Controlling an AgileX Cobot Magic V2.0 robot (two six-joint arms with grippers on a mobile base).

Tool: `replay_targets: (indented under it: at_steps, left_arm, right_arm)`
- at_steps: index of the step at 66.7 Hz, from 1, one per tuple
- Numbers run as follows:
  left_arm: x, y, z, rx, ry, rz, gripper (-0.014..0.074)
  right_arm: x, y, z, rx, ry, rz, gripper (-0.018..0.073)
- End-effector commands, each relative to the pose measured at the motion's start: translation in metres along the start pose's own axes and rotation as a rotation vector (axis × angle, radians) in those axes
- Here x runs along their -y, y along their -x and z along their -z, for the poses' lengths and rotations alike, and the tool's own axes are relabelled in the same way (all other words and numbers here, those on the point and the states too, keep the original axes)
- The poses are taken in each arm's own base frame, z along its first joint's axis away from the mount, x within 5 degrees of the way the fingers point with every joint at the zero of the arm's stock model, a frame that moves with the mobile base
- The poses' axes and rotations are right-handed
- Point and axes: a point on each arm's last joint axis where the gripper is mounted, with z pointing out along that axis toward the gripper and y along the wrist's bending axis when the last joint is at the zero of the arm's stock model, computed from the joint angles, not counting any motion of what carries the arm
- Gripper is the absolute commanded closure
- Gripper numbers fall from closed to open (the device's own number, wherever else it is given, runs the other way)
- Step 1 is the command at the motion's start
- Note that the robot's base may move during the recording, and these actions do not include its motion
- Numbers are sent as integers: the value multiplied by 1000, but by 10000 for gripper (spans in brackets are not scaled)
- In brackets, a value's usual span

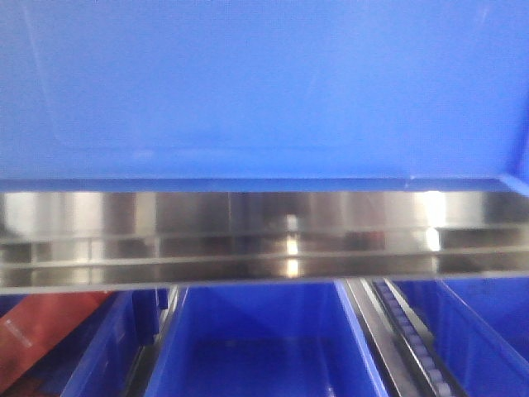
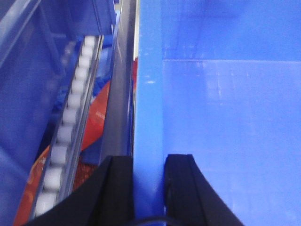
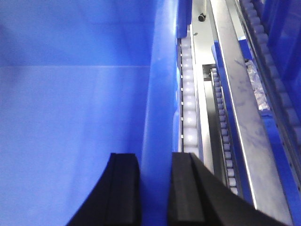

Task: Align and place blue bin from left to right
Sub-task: 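Push the held blue bin forward over the rack's steel rail with both grippers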

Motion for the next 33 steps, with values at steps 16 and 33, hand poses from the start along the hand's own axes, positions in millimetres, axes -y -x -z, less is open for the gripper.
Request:
replay_targets:
  at_steps: [16, 33]
  left_arm:
    - [2, 10, 8, 96, -57, -6, 707]
    - [2, 10, 8, 96, -57, -6, 707]
  right_arm:
    - [-6, 11, 10, 101, 71, 23, 637]
    - [-6, 11, 10, 101, 71, 23, 637]
